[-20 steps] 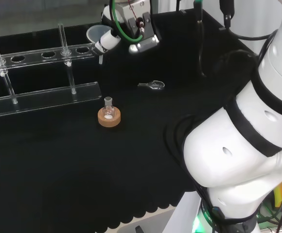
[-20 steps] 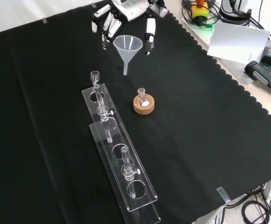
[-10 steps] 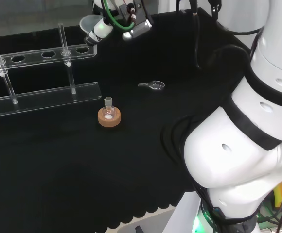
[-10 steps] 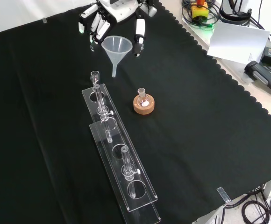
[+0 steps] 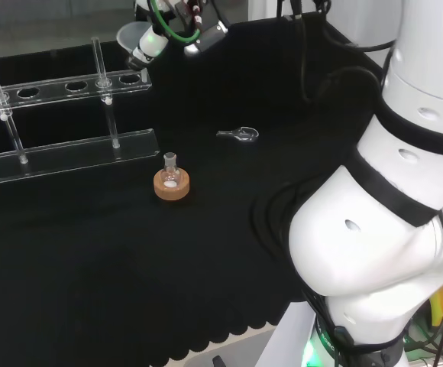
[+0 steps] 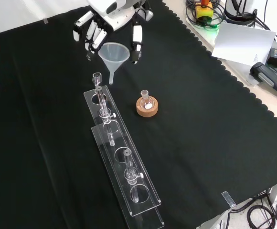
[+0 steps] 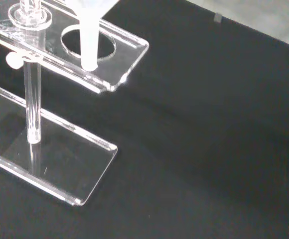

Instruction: Put the funnel back on the funnel stand.

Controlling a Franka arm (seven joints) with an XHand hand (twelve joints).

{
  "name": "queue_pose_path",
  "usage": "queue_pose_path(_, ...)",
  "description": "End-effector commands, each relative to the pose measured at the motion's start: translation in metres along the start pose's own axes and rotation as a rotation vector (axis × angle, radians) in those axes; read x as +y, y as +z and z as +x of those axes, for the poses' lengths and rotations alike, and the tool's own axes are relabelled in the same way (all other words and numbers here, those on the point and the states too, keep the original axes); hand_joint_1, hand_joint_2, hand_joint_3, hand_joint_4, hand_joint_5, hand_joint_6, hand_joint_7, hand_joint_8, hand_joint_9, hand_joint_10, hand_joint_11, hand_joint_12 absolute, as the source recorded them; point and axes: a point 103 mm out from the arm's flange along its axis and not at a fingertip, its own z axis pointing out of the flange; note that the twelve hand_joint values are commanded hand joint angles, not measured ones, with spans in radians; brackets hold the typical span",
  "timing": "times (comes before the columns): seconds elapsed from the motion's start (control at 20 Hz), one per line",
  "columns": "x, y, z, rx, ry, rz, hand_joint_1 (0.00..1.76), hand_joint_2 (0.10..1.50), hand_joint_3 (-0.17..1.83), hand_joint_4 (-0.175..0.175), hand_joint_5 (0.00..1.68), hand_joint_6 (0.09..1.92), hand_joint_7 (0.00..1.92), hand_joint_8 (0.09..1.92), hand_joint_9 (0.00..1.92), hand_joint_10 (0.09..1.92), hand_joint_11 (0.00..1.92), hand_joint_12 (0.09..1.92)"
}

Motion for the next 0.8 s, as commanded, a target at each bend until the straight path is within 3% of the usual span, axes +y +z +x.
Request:
queue_pose_path(0.05, 0.037, -0.008, 0.003, -0.100, -0.028, 0.006, 0.66, 0.70, 0.26, 0.041, 0.77, 0.32, 1.13, 0.22, 0.86, 0.28, 0.00, 1.20)
queue_pose_path(0.45, 0.053, -0.011, -0.006, -0.143, -0.038, 0.007, 0.66, 0.65, 0.37, 0.042, 0.74, 0.41, 1.14, 0.20, 0.88, 0.26, 0.00, 1.20)
queue_pose_path(0.7, 0.057, -0.010, -0.010, -0.127, -0.028, 0.005, 0.66, 0.65, 0.37, 0.042, 0.74, 0.41, 1.14, 0.20, 0.88, 0.26, 0.00, 1.20)
queue_pose_path(0.8, 0.058, -0.007, -0.027, -0.109, -0.023, 0.004, 0.66, 0.64, 0.38, 0.042, 0.74, 0.41, 1.14, 0.20, 0.88, 0.26, 0.00, 1.20)
